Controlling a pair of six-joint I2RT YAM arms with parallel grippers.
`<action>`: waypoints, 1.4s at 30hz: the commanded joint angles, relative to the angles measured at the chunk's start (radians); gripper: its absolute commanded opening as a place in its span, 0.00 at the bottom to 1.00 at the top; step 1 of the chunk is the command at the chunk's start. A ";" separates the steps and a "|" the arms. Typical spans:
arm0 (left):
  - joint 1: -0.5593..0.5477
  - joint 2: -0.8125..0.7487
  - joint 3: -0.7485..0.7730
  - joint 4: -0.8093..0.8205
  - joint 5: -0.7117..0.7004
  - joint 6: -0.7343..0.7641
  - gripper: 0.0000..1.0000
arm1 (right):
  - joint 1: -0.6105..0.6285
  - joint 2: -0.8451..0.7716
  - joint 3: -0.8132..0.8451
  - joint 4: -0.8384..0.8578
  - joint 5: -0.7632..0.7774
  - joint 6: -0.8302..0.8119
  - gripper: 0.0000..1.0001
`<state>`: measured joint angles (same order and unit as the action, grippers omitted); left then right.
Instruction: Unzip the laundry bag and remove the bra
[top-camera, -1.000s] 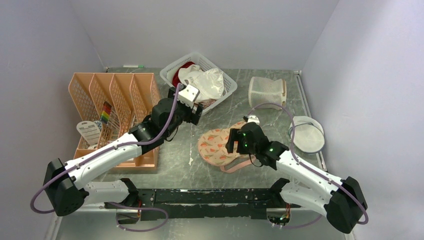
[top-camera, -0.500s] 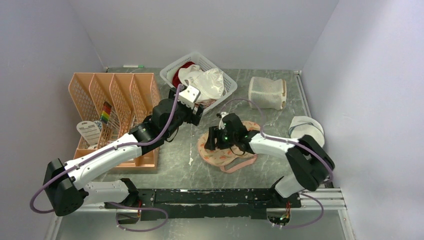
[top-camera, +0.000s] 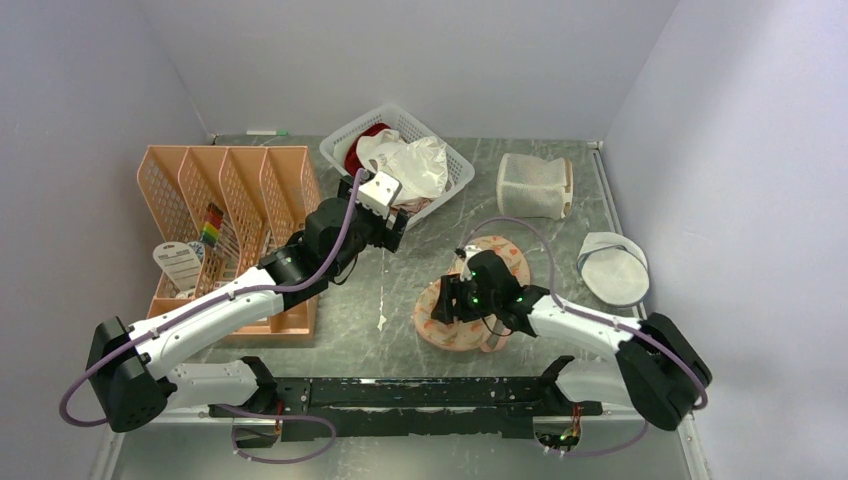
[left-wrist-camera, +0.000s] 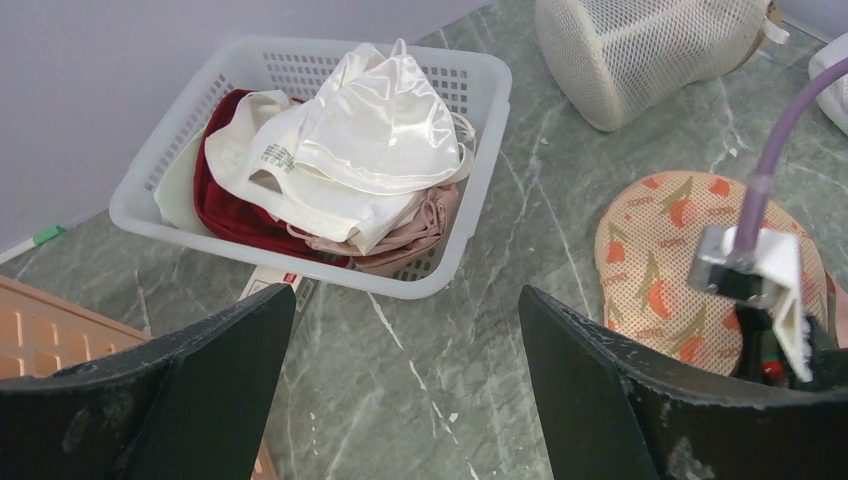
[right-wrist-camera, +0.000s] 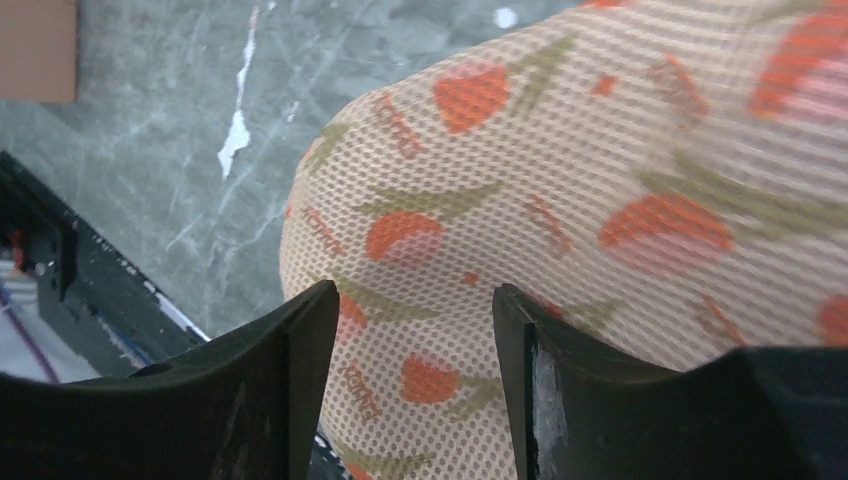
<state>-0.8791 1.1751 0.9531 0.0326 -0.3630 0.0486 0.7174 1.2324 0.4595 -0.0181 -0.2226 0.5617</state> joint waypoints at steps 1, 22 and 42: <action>-0.008 0.002 0.032 0.003 0.011 -0.003 0.94 | -0.009 -0.120 0.028 -0.195 0.218 0.029 0.59; -0.013 -0.007 0.020 0.015 -0.013 0.013 0.94 | -0.053 0.363 0.428 -0.415 0.803 0.595 0.50; -0.012 -0.022 0.016 0.023 -0.021 0.019 0.94 | -0.055 0.227 0.366 0.063 -0.206 -0.242 0.62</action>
<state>-0.8860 1.1744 0.9531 0.0326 -0.3714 0.0566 0.6685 1.5921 0.8356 0.0532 -0.4198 0.3622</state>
